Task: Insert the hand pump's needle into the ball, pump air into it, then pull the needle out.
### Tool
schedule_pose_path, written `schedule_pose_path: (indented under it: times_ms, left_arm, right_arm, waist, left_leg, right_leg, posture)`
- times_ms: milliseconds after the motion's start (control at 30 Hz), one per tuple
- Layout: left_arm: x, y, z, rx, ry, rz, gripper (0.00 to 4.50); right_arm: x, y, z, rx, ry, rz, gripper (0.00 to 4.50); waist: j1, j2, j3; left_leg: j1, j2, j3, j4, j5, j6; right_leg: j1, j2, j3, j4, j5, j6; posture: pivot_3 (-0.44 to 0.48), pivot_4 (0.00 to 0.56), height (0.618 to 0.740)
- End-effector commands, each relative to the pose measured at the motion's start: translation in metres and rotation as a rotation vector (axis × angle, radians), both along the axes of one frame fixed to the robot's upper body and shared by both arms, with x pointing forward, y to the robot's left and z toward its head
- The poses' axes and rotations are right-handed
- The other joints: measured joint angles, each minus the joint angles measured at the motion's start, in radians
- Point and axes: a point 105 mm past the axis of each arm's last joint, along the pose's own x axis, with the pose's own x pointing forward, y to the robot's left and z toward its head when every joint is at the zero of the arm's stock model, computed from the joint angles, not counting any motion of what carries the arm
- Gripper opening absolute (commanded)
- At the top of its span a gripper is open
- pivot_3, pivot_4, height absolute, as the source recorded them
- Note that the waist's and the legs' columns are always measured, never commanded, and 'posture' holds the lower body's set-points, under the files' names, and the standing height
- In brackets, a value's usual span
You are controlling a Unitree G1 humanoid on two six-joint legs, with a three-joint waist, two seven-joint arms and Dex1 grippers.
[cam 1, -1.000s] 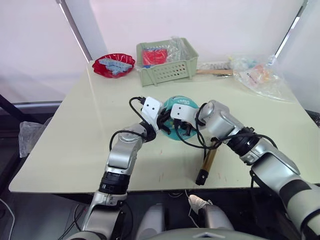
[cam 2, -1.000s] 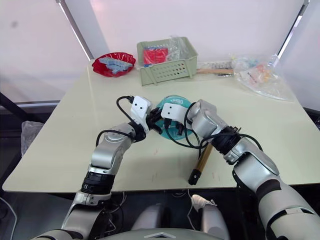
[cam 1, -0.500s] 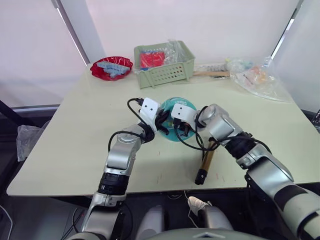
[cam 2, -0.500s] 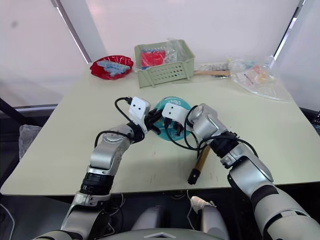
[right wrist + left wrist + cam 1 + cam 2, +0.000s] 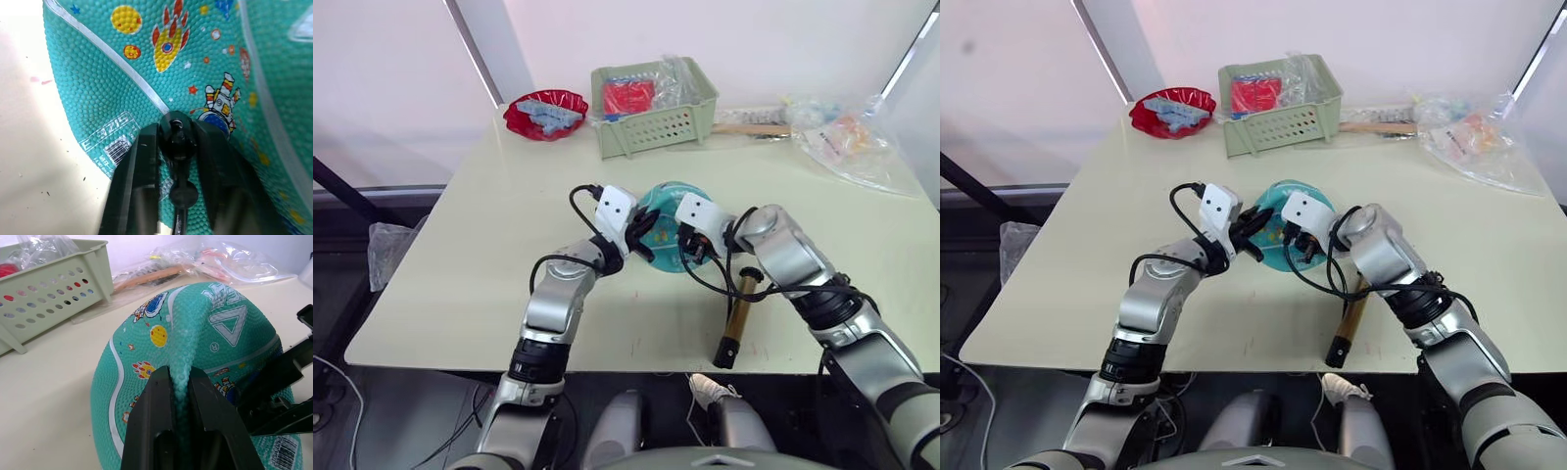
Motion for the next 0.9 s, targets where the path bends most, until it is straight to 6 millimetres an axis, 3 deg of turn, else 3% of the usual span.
schedule_pose_path:
  times_ms: [33,100,133,167,500,767,900]
  left_arm:
    - [-0.008,-0.014,-0.035,0.033,0.129,-0.059,0.00]
    - [-0.007,-0.016,-0.035,0.033,0.129,-0.062,0.00]
    - [-0.007,-0.016,-0.035,0.032,0.128,-0.063,0.00]
    - [-0.007,-0.016,-0.035,0.032,0.128,-0.064,0.00]
    - [-0.004,-0.016,-0.036,0.039,0.120,-0.067,0.00]
    - [0.007,-0.010,-0.034,0.084,0.096,-0.108,0.00]
    - [0.013,-0.007,-0.033,0.123,0.089,-0.159,0.00]
  right_arm:
    - [-0.004,-0.002,0.020,0.065,-0.033,0.011,2.75]
    - [-0.009,-0.004,0.026,0.099,-0.033,0.023,3.91]
    - [-0.011,-0.005,0.028,0.110,-0.035,0.029,4.34]
    - [-0.013,-0.006,0.030,0.121,-0.035,0.031,4.48]
    - [-0.030,-0.032,0.057,0.346,-0.058,-0.017,4.48]
    - [-0.050,-0.077,0.050,0.531,-0.230,-0.181,4.48]
    - [-0.067,-0.096,0.038,0.592,-0.235,-0.282,4.48]
  waist:
    - [0.000,0.001,0.004]
    - [0.003,0.001,0.009]
    - [0.003,0.001,0.009]
    - [0.006,0.001,0.010]
    - [0.018,0.001,0.011]
    - [0.018,0.002,0.012]
    - [0.018,0.002,0.012]
  left_leg:
    - [0.000,-0.001,-0.001,0.000,0.000,0.000]
    - [-0.003,-0.004,-0.005,0.000,0.000,0.000]
    - [-0.003,-0.004,-0.005,0.000,0.000,0.000]
    - [-0.003,-0.004,-0.006,0.000,0.000,0.000]
    - [-0.013,-0.009,-0.015,0.004,0.001,0.000]
    - [-0.011,-0.011,-0.017,0.004,0.002,0.000]
    - [-0.011,-0.011,-0.018,0.004,0.005,-0.001]
  right_leg:
    - [0.000,0.000,-0.001,0.000,0.000,0.000]
    - [0.000,-0.002,-0.009,0.000,0.000,0.001]
    - [0.000,-0.002,-0.010,-0.001,0.000,0.001]
    - [0.000,-0.002,-0.010,-0.001,0.000,0.001]
    - [-0.003,0.000,-0.020,-0.001,0.000,0.008]
    - [0.001,-0.001,-0.021,-0.001,-0.001,0.010]
    - [0.003,0.000,-0.023,0.000,-0.003,0.013]
  posture:
    - [0.000,0.150,0.737]
    - [0.000,0.150,0.737]
    - [0.000,0.150,0.737]
    - [0.000,0.150,0.737]
    - [0.000,0.150,0.737]
    - [0.000,0.150,0.737]
    - [0.000,0.150,0.737]
